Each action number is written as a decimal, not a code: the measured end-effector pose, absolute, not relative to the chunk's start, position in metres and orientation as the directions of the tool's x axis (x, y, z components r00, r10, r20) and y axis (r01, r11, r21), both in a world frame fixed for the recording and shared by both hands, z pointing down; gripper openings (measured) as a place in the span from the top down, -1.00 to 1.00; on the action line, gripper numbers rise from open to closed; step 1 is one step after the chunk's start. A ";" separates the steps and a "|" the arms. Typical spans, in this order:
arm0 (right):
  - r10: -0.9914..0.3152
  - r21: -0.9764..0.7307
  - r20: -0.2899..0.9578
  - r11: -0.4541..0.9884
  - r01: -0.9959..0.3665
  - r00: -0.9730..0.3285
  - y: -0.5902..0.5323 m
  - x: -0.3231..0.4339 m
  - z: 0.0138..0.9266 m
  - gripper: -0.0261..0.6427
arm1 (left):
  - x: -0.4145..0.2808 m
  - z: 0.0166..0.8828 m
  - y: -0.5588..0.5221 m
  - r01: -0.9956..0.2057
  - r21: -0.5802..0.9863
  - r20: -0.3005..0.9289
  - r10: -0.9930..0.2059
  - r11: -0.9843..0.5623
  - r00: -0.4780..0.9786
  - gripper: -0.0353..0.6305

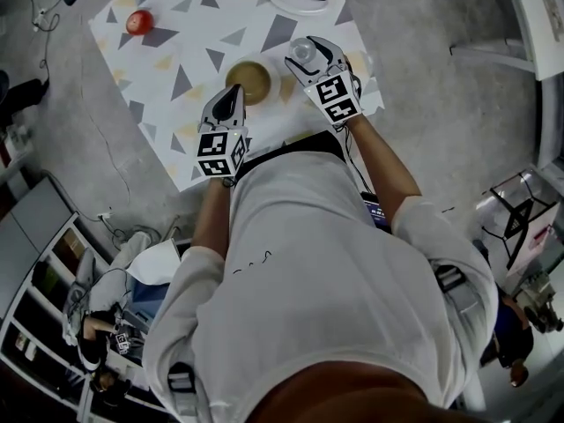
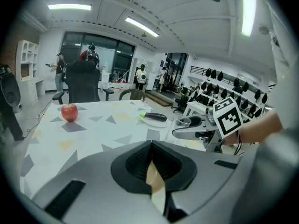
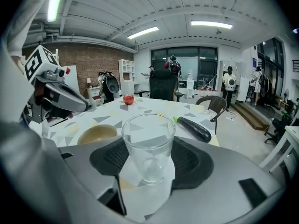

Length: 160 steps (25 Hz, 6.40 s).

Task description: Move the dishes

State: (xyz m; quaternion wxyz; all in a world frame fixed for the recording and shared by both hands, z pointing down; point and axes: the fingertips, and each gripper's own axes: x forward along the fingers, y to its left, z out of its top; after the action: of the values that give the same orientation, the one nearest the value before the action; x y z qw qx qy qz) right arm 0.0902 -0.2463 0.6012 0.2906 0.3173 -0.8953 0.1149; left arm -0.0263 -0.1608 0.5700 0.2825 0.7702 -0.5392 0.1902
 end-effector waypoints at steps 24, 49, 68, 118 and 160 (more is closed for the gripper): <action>-0.510 -0.089 0.621 0.709 -0.700 -0.595 -0.228 0.102 0.609 -0.03 | -0.029 0.571 -0.154 -0.925 0.255 0.582 -0.719 -0.282 0.380 0.83; -0.240 -0.430 0.752 0.527 -0.733 -0.613 -0.157 0.039 0.637 0.55 | -0.086 0.591 -0.115 -0.948 0.276 0.598 -0.744 -0.160 0.300 0.83; -0.199 -0.364 0.850 0.449 -0.816 -0.488 -0.165 0.024 0.667 0.76 | -0.112 0.601 -0.085 -0.953 0.301 0.614 -0.758 -0.032 0.220 0.83; -0.017 -0.551 0.755 0.526 -0.648 -0.655 -0.147 -0.161 0.666 0.61 | -0.204 0.596 -0.011 -0.921 0.304 0.621 -0.784 0.243 -0.002 0.83; -0.614 -0.044 0.347 0.744 -0.666 -0.709 -0.192 0.012 0.430 0.93 | -0.122 0.421 -0.123 -0.978 0.204 0.294 -0.950 -0.041 0.101 0.83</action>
State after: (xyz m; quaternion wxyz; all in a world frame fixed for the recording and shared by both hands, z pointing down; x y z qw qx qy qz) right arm 0.0124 -0.1921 0.4304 0.1571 0.3476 -0.9206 0.0832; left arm -0.1224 -0.1225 0.4211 0.1777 0.7203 -0.6693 0.0389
